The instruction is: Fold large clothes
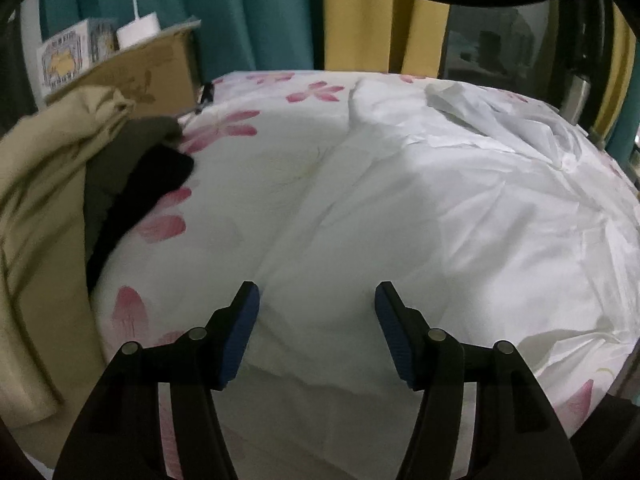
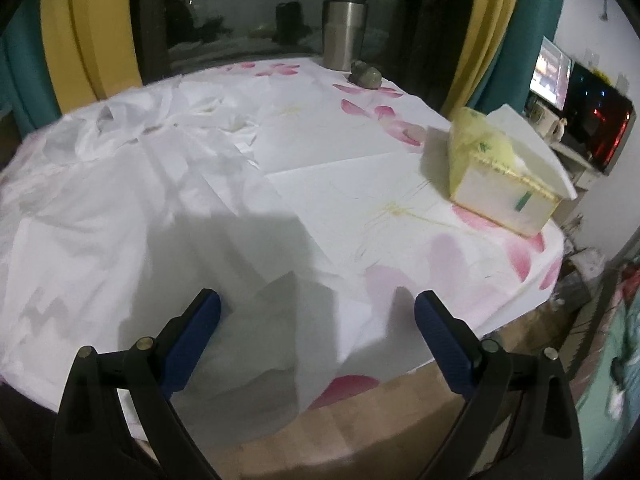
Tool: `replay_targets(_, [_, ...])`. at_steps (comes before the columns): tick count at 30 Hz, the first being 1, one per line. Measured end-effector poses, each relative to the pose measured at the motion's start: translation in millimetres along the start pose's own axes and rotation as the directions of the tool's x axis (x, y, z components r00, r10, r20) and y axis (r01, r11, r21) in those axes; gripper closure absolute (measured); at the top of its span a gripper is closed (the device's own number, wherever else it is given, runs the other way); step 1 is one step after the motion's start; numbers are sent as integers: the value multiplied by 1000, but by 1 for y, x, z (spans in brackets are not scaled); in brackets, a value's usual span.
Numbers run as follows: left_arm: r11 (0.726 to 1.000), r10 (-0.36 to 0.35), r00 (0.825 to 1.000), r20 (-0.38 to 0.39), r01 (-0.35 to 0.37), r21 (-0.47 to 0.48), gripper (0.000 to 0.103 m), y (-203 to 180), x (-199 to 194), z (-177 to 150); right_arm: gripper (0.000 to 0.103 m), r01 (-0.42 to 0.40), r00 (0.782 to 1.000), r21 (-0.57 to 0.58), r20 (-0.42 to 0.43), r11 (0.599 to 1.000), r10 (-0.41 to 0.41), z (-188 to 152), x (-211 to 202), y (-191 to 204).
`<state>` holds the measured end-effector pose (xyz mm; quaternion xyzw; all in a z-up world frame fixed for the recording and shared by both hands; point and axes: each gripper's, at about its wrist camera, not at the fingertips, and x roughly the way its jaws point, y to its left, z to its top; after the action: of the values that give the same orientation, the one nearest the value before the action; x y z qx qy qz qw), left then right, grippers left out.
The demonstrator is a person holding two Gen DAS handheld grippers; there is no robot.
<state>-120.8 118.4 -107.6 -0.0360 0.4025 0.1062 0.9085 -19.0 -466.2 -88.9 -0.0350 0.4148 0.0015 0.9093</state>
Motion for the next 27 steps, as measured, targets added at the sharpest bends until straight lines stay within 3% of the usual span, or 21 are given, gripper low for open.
replay_targets(7, [999,-24,1000,17,24,30,40,1,0,-3,25,-38,999,-8,19,999,38,-6,-7,7])
replay_targets(9, [997,-48,999,15,48,54,42,-2,-1,-3,47,-49,998,-18,35,999,50,-7,-9,11])
replay_targets(10, [997,-56,998,17,55,62,46,-3,-2,-4,53,-59,997,-25,45,998,60,-8,-11,14])
replay_targets(12, [992,-100,995,15,98,82,83,-7,-3,-4,77,-77,995,-34,54,996,79,-8,-12,19])
replay_targets(14, [988,-120,993,9,118,102,99,-14,-4,-5,88,-85,995,-46,57,995,88,-8,-12,24])
replay_targets(15, [987,-120,993,10,118,111,101,-16,-4,-5,92,-84,995,-54,58,995,87,-8,-12,26])
replay_targets(21, [978,-192,981,9,190,86,103,-18,-12,-7,96,-88,994,-69,62,994,93,-8,-15,30])
replay_targets(27, [973,-215,975,62,208,101,103,-22,-28,4,96,-67,993,-86,93,994,75,-3,-26,34])
